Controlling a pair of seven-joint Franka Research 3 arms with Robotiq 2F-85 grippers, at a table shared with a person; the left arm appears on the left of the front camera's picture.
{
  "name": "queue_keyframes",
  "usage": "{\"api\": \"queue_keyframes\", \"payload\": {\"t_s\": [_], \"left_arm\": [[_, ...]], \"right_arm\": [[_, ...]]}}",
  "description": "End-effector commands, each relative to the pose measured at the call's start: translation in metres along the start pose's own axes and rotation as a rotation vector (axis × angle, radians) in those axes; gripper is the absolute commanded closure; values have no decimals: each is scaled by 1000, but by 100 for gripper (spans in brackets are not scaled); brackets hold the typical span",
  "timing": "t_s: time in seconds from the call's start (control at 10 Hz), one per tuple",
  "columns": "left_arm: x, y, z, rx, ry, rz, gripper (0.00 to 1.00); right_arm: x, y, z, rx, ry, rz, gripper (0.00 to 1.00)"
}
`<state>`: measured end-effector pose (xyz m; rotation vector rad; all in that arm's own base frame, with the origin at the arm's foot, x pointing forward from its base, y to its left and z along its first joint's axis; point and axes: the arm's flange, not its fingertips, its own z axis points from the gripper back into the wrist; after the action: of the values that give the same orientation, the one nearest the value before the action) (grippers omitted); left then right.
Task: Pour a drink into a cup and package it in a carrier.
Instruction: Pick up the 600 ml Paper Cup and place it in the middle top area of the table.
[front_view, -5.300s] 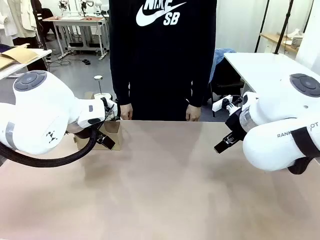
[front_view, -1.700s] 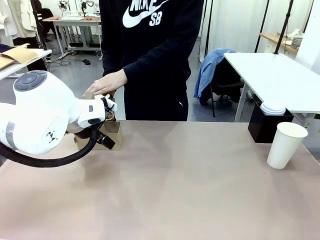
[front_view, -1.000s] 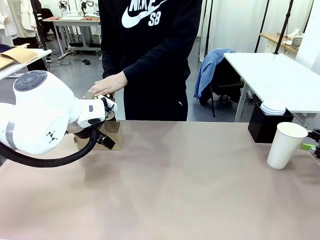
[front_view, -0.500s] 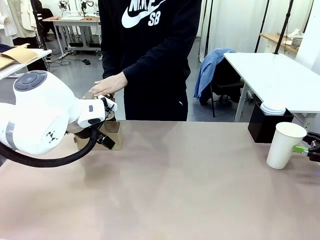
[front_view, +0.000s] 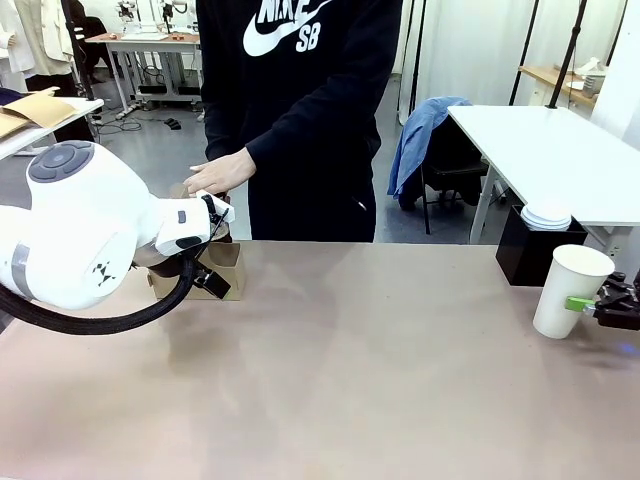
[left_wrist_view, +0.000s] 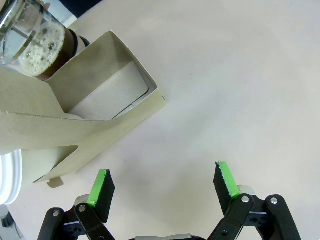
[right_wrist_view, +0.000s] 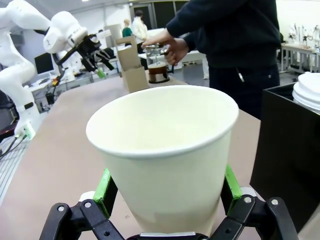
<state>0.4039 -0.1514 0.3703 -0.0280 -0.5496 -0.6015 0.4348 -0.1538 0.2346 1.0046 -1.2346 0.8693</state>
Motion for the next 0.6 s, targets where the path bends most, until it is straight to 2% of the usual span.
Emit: {"api": "queue_keyframes", "payload": {"t_s": [0.0,0.2,0.3,0.4,0.5], "left_arm": [[0,0,0,-1,0,0,0],[0,0,0,-1,0,0,0],[0,0,0,-1,0,0,0],[0,0,0,-1,0,0,0],[0,0,0,-1,0,0,0]], "right_arm": [[0,-1,-11,-17,-10,-24,0],[-2,-4,-11,-3,-22,-33,0],[-4,-5,-11,6,-35,-50,20],[-3,-5,-1,16,-27,-79,20],[-6,0,-8,17,-4,-18,20]]}}
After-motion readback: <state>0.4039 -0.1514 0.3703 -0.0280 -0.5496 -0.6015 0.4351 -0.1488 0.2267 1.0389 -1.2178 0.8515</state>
